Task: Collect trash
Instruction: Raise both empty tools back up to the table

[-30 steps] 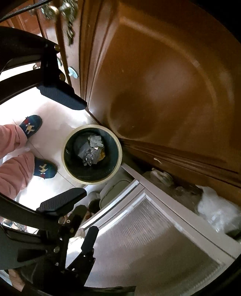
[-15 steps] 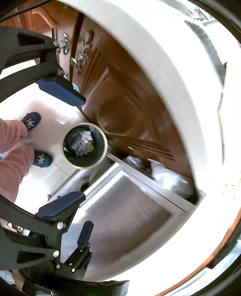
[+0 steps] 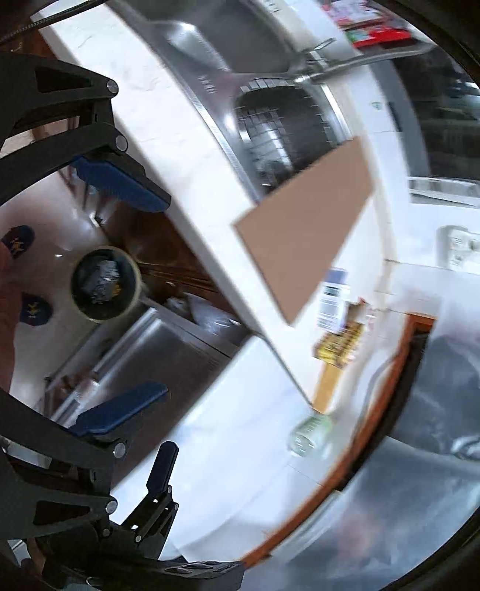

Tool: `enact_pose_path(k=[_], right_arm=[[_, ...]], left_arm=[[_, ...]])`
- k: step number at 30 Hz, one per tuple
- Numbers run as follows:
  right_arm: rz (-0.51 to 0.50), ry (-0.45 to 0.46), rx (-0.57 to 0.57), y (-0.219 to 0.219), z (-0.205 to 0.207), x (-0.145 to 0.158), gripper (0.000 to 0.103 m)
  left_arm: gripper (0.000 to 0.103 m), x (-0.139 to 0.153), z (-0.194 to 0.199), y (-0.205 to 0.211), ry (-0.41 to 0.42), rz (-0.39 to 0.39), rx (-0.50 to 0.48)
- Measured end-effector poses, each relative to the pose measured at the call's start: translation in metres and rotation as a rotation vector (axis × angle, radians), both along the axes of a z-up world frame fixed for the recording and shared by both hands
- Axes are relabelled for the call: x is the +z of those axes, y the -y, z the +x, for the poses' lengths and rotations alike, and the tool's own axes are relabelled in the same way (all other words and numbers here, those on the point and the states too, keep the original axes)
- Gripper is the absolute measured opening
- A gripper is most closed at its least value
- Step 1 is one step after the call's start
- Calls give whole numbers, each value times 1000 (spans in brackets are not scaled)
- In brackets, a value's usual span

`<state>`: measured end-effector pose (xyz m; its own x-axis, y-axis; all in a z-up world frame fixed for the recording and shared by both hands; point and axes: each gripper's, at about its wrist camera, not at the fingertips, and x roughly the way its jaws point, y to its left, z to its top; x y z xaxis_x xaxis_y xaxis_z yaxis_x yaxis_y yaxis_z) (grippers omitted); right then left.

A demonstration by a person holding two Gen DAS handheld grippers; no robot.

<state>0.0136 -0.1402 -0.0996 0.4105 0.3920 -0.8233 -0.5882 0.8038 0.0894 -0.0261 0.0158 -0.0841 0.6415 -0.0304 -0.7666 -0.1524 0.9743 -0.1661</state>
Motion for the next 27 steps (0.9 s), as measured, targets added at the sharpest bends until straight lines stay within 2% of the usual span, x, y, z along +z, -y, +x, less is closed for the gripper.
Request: enact_pose_path(k=[5,9,12,18,22,27], right_arm=[[55,96,-15,15,14,38,59],[78,153,-37,27,27,64,59],[85,205,-54,34,38,81,59],[66,253,-91,48,65,101,59],[87,238,-129,55,84,105,59],[90,201,-109,48,108,102,58]], left_arm=[[93,48,11,14,63,42,-6],[93,71,25,28,99,65,-18],[93,81,35,39,111,92,-21],[93,94,57,47,113,119,-21],[93,94,77,41,92,98,-27],[93,85,108,26,56,63,-37]])
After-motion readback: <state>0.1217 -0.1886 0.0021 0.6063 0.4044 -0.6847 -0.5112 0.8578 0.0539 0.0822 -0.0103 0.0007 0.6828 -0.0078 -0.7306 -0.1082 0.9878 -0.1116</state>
